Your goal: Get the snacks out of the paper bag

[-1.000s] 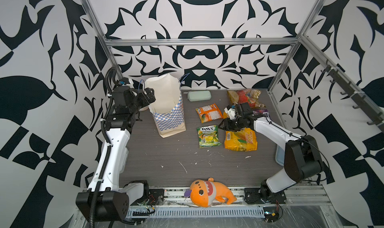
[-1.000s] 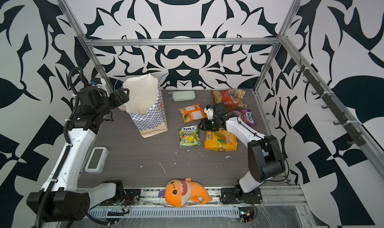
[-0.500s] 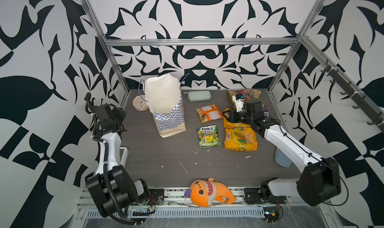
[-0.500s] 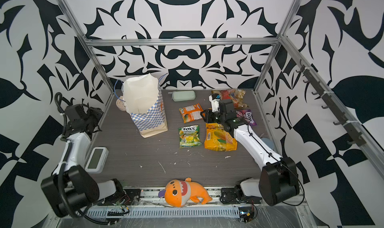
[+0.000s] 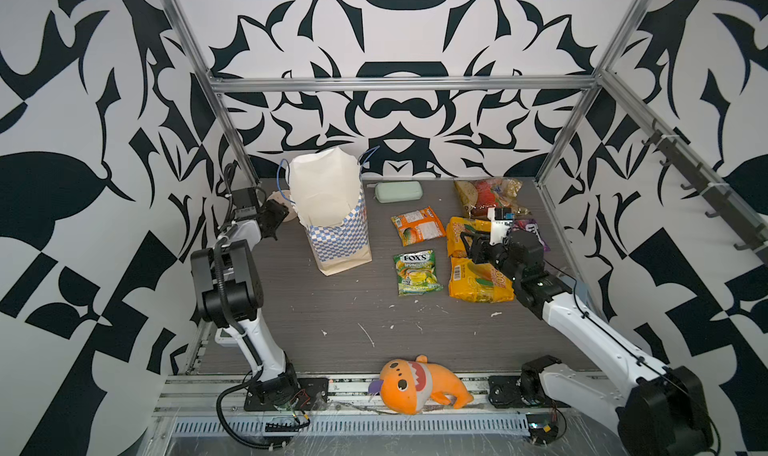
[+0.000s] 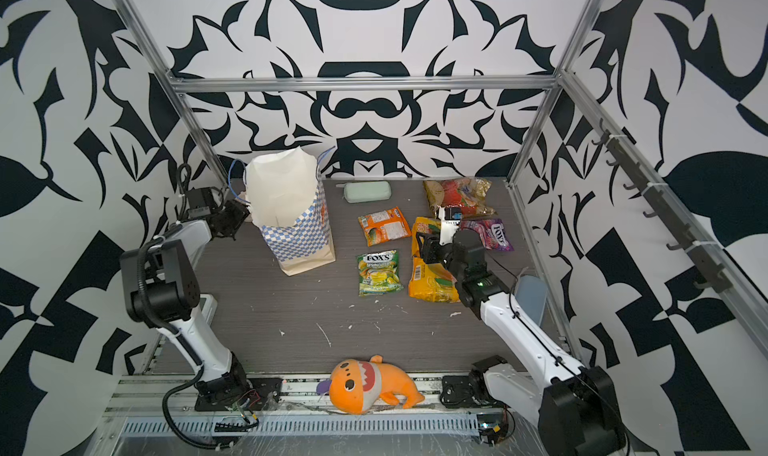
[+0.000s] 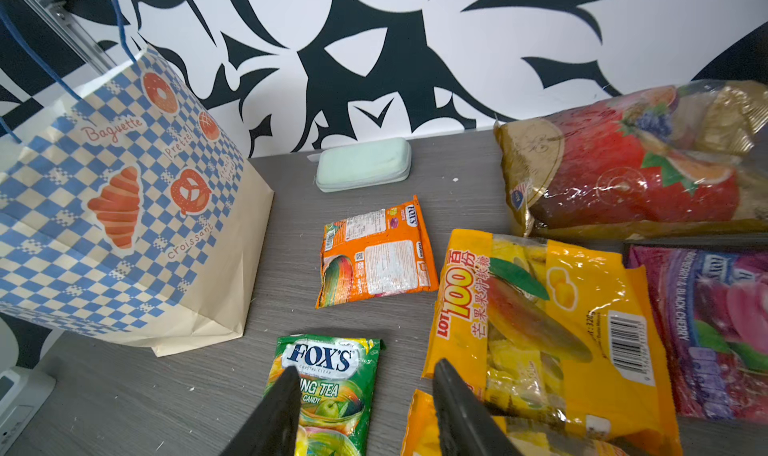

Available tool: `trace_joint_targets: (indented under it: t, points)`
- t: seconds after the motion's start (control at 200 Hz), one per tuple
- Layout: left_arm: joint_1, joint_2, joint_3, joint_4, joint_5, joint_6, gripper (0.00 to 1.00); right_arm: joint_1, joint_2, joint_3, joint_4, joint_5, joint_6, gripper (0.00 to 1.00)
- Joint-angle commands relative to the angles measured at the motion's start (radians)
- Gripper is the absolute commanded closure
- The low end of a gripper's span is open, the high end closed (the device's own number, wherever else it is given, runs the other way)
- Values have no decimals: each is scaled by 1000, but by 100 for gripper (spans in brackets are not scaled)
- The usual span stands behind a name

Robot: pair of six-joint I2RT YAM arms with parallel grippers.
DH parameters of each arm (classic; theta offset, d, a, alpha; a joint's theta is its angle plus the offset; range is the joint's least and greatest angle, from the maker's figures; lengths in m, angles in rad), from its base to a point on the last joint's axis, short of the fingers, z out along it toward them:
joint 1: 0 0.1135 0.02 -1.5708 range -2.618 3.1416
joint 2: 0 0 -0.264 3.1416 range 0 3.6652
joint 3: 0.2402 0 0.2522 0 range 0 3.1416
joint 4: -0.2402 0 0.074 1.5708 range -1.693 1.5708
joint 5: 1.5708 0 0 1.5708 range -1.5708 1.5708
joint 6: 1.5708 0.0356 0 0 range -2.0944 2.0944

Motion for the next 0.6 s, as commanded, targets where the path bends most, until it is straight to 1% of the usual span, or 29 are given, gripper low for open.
trace_joint_targets:
  t: [0.0, 0.11, 0.22, 0.27, 0.305, 0.325, 0.41, 0.48, 0.55, 0.595]
  points:
    - [-51, 57, 64, -28, 6, 29, 46, 3, -47, -17, 59, 73, -23, 45]
    - [-84, 117, 133, -27, 17, 26, 46, 3, -63, -57, 73, 129, -40, 44]
    - [-114, 157, 203, -39, 15, 27, 45, 3, -62, -99, 110, 254, -32, 37]
    - [-130, 171, 235, -43, 12, 31, 44, 3, -64, -116, 129, 301, -25, 37]
    - [-145, 177, 253, -55, 0, 33, 44, 2, -65, -127, 147, 309, -16, 37]
    - [-152, 179, 266, -62, -8, 34, 44, 3, -65, -133, 156, 350, -12, 37]
    - [-172, 177, 288, -105, -45, 21, 43, 3, -56, -135, 166, 394, -3, 37]
    - [-171, 142, 255, -113, -90, 17, 42, 3, -44, -118, 145, 423, -13, 37]
    - [-161, 71, 171, -87, -161, 17, 42, 3, -41, -101, 101, 474, -19, 36]
    - [-145, 18, 108, -65, -196, 17, 40, 3, -39, -100, 86, 526, -35, 34]
